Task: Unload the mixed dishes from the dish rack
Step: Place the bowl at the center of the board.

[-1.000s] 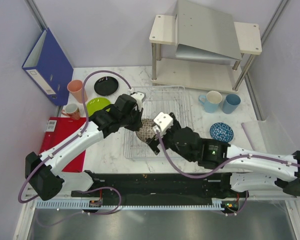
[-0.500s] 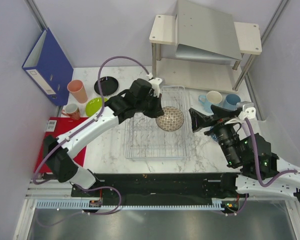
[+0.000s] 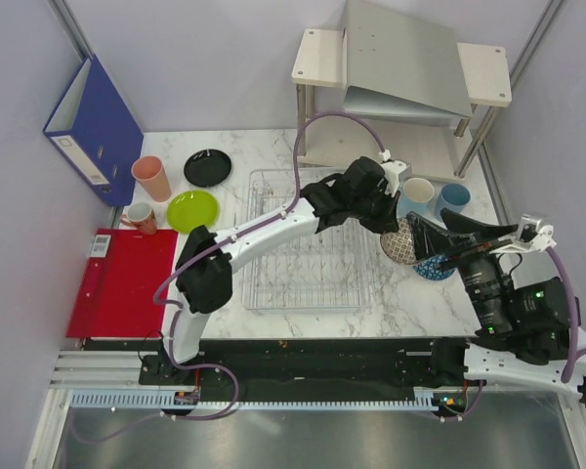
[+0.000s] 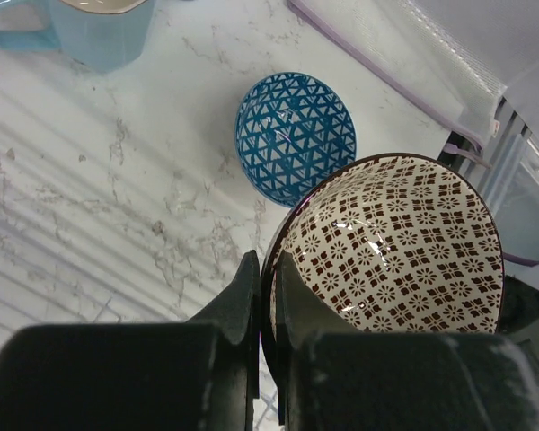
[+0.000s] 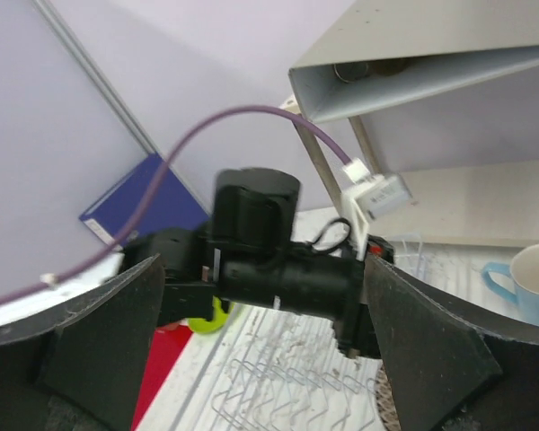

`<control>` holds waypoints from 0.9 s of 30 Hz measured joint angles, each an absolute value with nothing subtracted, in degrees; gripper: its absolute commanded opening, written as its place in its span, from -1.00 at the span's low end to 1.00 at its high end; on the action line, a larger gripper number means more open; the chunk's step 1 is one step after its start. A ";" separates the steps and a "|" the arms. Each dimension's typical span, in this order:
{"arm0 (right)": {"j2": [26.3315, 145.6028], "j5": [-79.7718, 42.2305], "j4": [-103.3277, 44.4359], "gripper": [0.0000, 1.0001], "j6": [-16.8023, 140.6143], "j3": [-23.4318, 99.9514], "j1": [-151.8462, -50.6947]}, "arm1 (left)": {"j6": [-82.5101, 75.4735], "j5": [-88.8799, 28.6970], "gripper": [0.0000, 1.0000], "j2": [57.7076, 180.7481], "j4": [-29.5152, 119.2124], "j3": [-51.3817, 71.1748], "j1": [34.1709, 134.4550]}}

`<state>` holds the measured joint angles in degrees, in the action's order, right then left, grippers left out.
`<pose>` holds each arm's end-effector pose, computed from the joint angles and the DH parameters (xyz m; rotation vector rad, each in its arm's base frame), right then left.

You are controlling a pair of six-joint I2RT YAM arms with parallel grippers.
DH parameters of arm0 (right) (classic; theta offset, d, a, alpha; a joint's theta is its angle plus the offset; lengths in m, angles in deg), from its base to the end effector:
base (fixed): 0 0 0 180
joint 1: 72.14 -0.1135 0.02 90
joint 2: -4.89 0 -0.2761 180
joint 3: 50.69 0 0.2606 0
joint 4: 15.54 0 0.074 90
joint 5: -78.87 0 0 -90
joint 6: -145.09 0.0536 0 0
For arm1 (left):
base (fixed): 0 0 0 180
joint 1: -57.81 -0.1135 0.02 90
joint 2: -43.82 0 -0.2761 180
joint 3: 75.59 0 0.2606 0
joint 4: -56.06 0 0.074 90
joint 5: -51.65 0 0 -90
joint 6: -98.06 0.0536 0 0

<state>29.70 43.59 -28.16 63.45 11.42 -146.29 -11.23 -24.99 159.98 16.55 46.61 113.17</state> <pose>0.0618 0.0574 0.4311 0.1424 1.3511 0.6762 0.2775 -0.4234 0.3192 0.8529 2.1500 -0.9675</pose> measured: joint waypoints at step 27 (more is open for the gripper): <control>27.58 34.61 -26.19 0.96 63.32 8.27 -146.29 | -11.51 -23.33 -0.96 182.30 31.17 60.88 115.88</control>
<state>27.58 34.61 -26.19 63.32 8.27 -146.29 -11.51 -23.33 182.30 31.17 60.88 115.88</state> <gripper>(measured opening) 0.979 0.063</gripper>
